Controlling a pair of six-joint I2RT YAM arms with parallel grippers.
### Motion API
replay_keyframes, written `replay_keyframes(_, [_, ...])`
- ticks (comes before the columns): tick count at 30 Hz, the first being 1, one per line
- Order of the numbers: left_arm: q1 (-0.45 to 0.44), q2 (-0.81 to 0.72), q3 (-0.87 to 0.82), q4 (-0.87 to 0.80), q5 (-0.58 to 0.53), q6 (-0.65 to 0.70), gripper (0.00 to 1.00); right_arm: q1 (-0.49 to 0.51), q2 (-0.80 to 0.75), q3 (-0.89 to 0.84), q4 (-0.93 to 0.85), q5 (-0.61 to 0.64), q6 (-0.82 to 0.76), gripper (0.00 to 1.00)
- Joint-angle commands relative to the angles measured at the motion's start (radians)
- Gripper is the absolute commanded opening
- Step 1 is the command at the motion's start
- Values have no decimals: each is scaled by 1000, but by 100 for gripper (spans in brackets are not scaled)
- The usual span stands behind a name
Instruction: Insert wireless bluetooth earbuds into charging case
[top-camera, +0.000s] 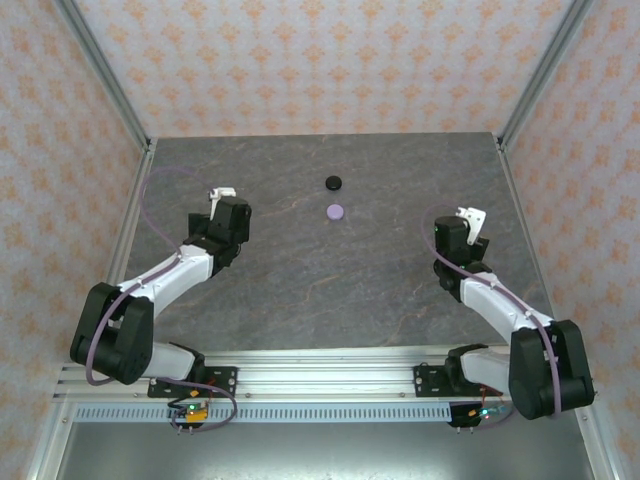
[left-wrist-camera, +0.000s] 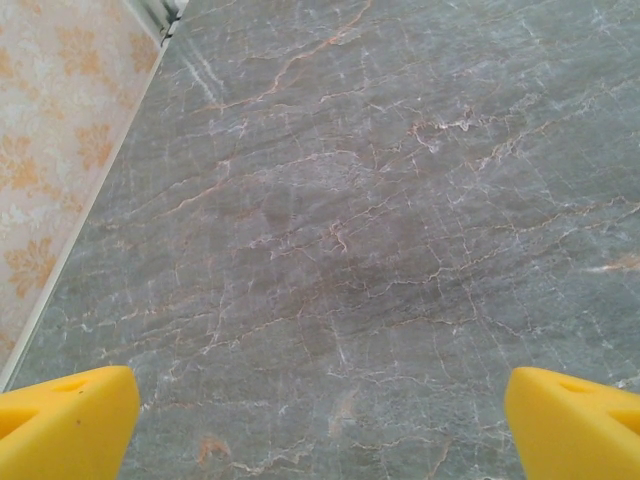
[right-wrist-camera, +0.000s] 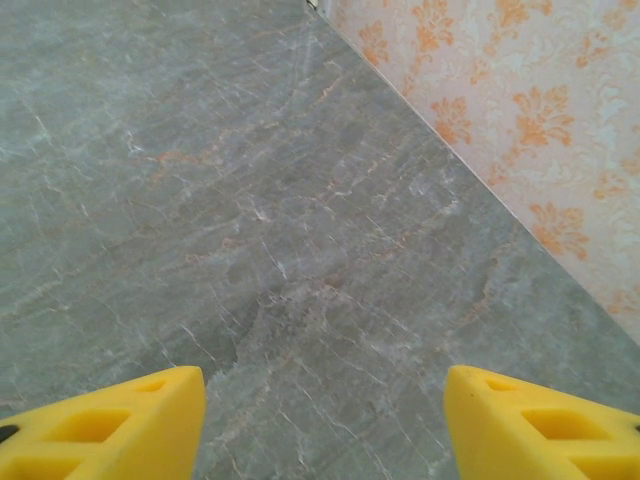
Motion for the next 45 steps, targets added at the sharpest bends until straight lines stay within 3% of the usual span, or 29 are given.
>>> replay_keyframes(1, [32,-1,-48,128,33,90,94,-15,8,-42,174,-72,-46,68])
replay_keyframes(7, [81,-4,-186,388,188,146,94,-75,76,-60,274,-206,-44,71])
replay_keyframes(9, [85,-8,-195,408,191,144,94,-86,93,-77,337,-236,-51,71])
replay_keyframes(24, [232,3,-366,768,423,107,94,-118,209,-98,574,-311,-104,73])
replay_keyframes(37, [269,99,-413,932,439,67,94,-160,321,-125,714,-349,-74,75])
replay_keyframes(42, [270,108,-363,838,398,48,96,-160,343,-114,717,-341,-73,76])
replay_keyframes(45, [260,112,-336,799,388,62,100,-160,343,-108,706,-340,-74,83])
